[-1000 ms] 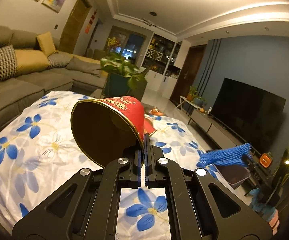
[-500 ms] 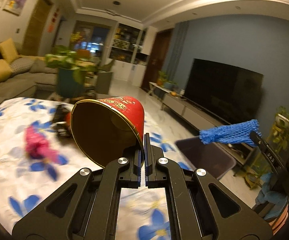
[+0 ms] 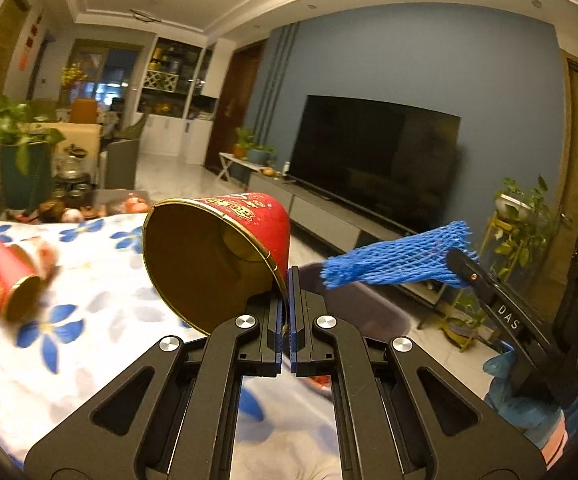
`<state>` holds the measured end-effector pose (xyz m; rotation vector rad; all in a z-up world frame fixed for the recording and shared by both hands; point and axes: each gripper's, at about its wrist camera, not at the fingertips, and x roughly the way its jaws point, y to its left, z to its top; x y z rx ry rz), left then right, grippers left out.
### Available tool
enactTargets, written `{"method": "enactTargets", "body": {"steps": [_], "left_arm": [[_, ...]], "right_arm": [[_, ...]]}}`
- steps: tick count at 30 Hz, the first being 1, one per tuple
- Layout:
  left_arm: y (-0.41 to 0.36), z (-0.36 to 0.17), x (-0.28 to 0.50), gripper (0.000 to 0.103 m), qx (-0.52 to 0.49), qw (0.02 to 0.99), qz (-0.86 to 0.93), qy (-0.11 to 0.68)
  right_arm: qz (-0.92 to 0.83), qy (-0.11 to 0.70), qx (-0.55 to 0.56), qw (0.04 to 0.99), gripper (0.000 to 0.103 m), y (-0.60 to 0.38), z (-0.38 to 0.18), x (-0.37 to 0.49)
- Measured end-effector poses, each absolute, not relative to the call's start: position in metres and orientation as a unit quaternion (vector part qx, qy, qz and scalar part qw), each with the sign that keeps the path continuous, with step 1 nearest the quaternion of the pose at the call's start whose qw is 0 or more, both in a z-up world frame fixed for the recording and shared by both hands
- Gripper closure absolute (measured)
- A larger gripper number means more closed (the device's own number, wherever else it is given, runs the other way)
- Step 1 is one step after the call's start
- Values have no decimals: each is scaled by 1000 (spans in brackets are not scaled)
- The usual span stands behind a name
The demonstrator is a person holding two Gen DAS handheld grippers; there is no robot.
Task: Collect trash
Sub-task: 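Carry the sleeve and red cup over the grey bin and open both tools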
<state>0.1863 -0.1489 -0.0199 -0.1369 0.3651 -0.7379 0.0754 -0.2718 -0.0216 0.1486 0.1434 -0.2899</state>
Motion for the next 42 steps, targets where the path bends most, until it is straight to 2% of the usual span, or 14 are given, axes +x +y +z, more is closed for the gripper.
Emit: {"method": "enactTargets", "body": {"steps": [15, 42], "left_arm": [[-211, -44, 205, 102, -56, 896, -391, 204], [-257, -70, 229, 101, -48, 866, -432, 249]], "right_arm": [[-171, 71, 81, 979, 95, -280, -29, 89], [-153, 108, 96, 978, 94, -299, -48, 120]]}}
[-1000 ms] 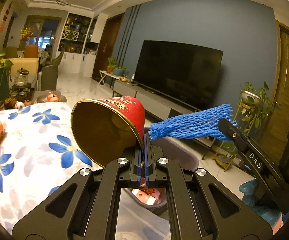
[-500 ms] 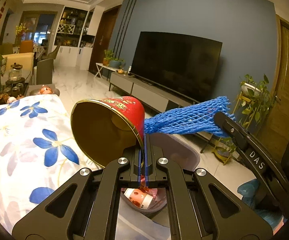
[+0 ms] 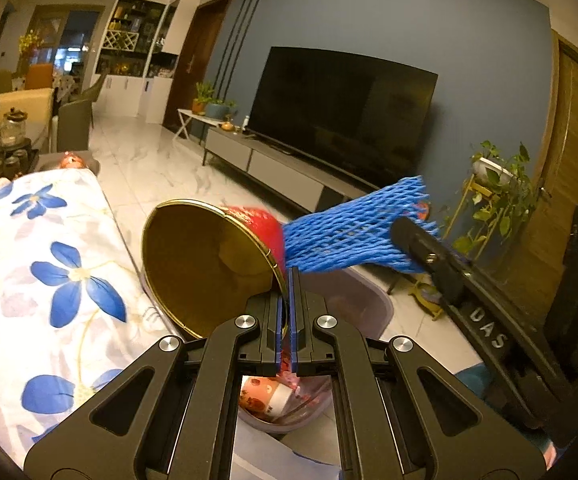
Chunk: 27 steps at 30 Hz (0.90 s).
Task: Collect trash
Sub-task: 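Carry the sleeve and red cup over the grey bin and open both tools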
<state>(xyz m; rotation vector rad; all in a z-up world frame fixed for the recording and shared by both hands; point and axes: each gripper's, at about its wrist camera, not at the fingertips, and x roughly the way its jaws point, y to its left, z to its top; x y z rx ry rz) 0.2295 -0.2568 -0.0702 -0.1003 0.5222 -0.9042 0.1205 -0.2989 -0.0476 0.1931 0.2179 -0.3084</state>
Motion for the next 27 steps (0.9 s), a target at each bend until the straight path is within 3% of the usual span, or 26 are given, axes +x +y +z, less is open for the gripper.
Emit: {"method": "enactTargets", "body": {"steps": [2, 4, 6, 8, 12, 16, 19, 27], "left_arm": [[-259, -73, 229, 98, -42, 866, -431, 251], [-259, -76, 232, 84, -42, 867, -426, 256], [-256, -80, 234, 61, -52, 867, -421, 261], [-250, -82, 235, 49, -60, 872, -411, 259], [-235, -84, 239, 39, -76, 879, -390, 264], [-219, -83, 235, 28, -83, 892, -362, 257], [-203, -82, 232, 24, -86, 904, -335, 252], [-154, -80, 212, 16, -84, 932, -264, 234]], "right_arm": [[-151, 114, 99, 977, 92, -301, -51, 124], [-149, 121, 101, 976, 91, -302, -53, 127], [-145, 126, 103, 976, 90, -303, -55, 129], [-147, 127, 101, 976, 90, -303, -57, 129], [-148, 131, 103, 975, 85, -304, -57, 129], [-152, 133, 106, 974, 73, -303, -58, 128], [-155, 135, 108, 973, 58, -301, -58, 127], [-153, 141, 100, 973, 40, -286, -55, 119]]}}
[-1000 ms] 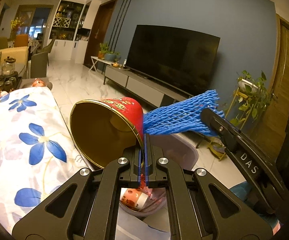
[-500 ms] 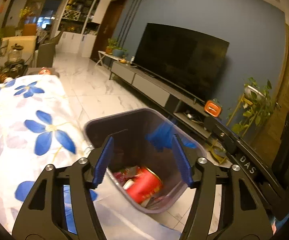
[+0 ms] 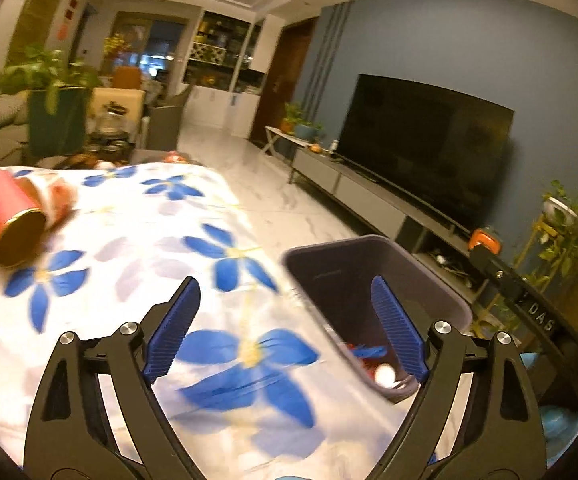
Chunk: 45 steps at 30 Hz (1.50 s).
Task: Collect trash
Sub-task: 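Carry the sleeve and red cup over the grey bin and open both tools, then return to the table and grasp the pink plastic bag with the left tool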
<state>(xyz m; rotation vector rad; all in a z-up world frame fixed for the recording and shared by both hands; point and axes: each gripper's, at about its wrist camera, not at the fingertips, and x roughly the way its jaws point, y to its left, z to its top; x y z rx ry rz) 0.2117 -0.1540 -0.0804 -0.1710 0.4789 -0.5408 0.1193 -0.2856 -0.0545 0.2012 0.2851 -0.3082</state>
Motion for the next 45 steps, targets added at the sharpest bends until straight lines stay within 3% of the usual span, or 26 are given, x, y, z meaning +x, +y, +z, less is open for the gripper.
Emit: {"method": "enactTargets", "body": {"steps": [16, 45], "left_arm": [[-40, -74, 170, 12, -105, 963, -136, 207], [126, -86, 158, 12, -108, 973, 33, 202]], "right_arm": [[-77, 150, 64, 984, 19, -205, -47, 107], [54, 201, 25, 978, 17, -45, -71, 161]]}}
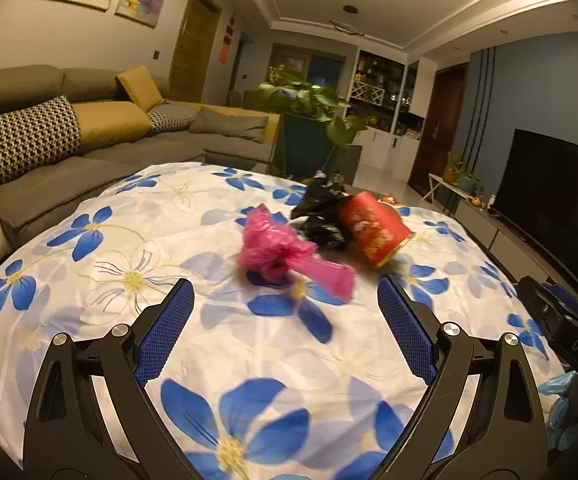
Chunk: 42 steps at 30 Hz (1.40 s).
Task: Collect trash
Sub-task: 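Return to the table and grasp the pink plastic bag with the left tool, then grasp the red printed paper cup with the right tool while the left tool holds the pink bag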
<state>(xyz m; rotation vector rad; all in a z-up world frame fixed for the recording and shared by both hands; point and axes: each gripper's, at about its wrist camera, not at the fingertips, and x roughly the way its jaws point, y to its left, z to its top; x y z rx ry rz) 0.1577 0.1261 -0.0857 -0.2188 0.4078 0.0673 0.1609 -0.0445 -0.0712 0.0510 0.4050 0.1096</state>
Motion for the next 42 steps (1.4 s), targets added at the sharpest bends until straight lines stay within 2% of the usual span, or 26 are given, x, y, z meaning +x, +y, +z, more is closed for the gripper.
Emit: {"method": "enactTargets", "body": {"steps": [14, 16, 24, 27, 33, 42], "left_arm": [[132, -83, 251, 13, -92, 965, 59, 240], [131, -87, 263, 18, -89, 960, 56, 261], [130, -103, 281, 61, -88, 947, 35, 307], [131, -105, 281, 69, -96, 946, 26, 309], [141, -102, 273, 74, -125, 948, 17, 291], [161, -78, 239, 75, -131, 963, 66, 226]], "right_arm": [[64, 201, 9, 978, 17, -21, -67, 197], [67, 203, 6, 977, 17, -16, -66, 204], [78, 211, 0, 974, 17, 3, -67, 220], [81, 217, 3, 973, 17, 8, -68, 225], [83, 219, 5, 972, 19, 16, -69, 231], [94, 257, 32, 961, 34, 29, -83, 262]]}}
